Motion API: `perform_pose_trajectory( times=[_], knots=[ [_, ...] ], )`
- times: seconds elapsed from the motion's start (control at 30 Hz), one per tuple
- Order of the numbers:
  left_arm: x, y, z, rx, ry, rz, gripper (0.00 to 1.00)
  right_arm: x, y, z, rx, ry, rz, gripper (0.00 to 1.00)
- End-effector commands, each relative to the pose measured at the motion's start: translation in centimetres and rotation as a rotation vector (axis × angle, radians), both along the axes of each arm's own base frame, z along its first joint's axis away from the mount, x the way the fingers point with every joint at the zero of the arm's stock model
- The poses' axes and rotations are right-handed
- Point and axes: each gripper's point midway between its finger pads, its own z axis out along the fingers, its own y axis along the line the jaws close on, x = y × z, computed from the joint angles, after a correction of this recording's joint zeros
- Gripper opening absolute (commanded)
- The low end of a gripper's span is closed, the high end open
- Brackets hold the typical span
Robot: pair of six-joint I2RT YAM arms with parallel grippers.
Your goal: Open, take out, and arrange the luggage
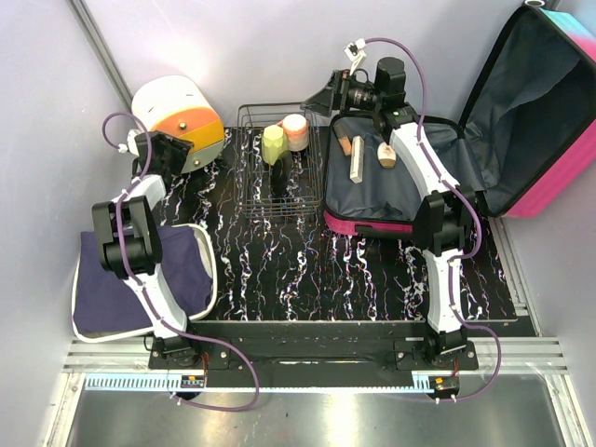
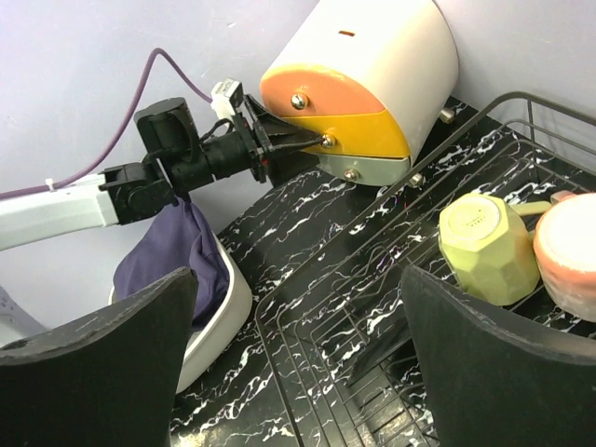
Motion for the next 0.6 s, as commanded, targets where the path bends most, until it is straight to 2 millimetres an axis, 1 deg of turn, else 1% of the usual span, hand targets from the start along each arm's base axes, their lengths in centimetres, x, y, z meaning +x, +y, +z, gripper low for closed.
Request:
perform_pose_trajectory(
  times=[0.0, 0.03, 0.07, 0.1, 0.13, 0.17, 0.27, 0.33, 0.37, 0.43, 0.47, 0.5, 0.57],
  knots=[
    [3.1, 1.2, 4.6, -0.028, -0.175, 0.069, 0.59, -1.5, -0.6, 5.2, -0.008, -0.114, -0.019, 1.0],
    [3.4, 1.3, 4.6, -0.035, -0.184, 0.075, 0.58, -1.3, -0.6, 4.9, -0.012, -0.108, -0.018, 1.0],
    [3.6, 1.4, 4.1, -0.036, -0.178, 0.08, 0.55, -1.1, -0.6, 4.8, -0.016, -0.108, -0.024, 1.0],
    [3.7, 1.5, 4.0, -0.042, -0.179, 0.084, 0.54, -1.1, -0.6, 4.6, -0.021, -0.103, -0.026, 1.0],
    [4.0, 1.3, 4.1, -0.053, -0.188, 0.081, 0.52, -1.0, -0.6, 4.6, -0.021, -0.102, -0.029, 1.0],
    [4.1, 1.3, 3.7, -0.057, -0.182, 0.081, 0.51, -0.9, -0.6, 4.5, -0.022, -0.102, -0.03, 1.0],
    [4.7, 1.2, 3.9, -0.052, -0.191, 0.075, 0.49, -0.6, -0.5, 4.4, -0.023, -0.096, -0.032, 1.0],
    [5.0, 1.3, 3.9, -0.052, -0.192, 0.073, 0.49, -0.4, -0.5, 4.3, -0.024, -0.092, -0.033, 1.0],
    [5.1, 1.4, 3.9, -0.052, -0.192, 0.073, 0.49, -0.4, -0.5, 4.6, -0.022, -0.096, -0.035, 1.0],
    [5.4, 1.4, 3.6, -0.056, -0.182, 0.076, 0.47, -0.3, -0.4, 4.4, -0.024, -0.096, -0.036, 1.0],
    [5.4, 1.4, 3.6, -0.053, -0.18, 0.078, 0.45, -0.2, -0.5, 4.6, -0.024, -0.099, -0.039, 1.0],
    [5.3, 1.6, 3.3, -0.055, -0.17, 0.083, 0.42, -0.2, -0.5, 4.4, -0.026, -0.097, -0.039, 1.0],
    [5.1, 1.5, 3.3, -0.054, -0.166, 0.085, 0.38, -0.2, -0.5, 4.4, -0.027, -0.099, -0.039, 1.0]
  ],
)
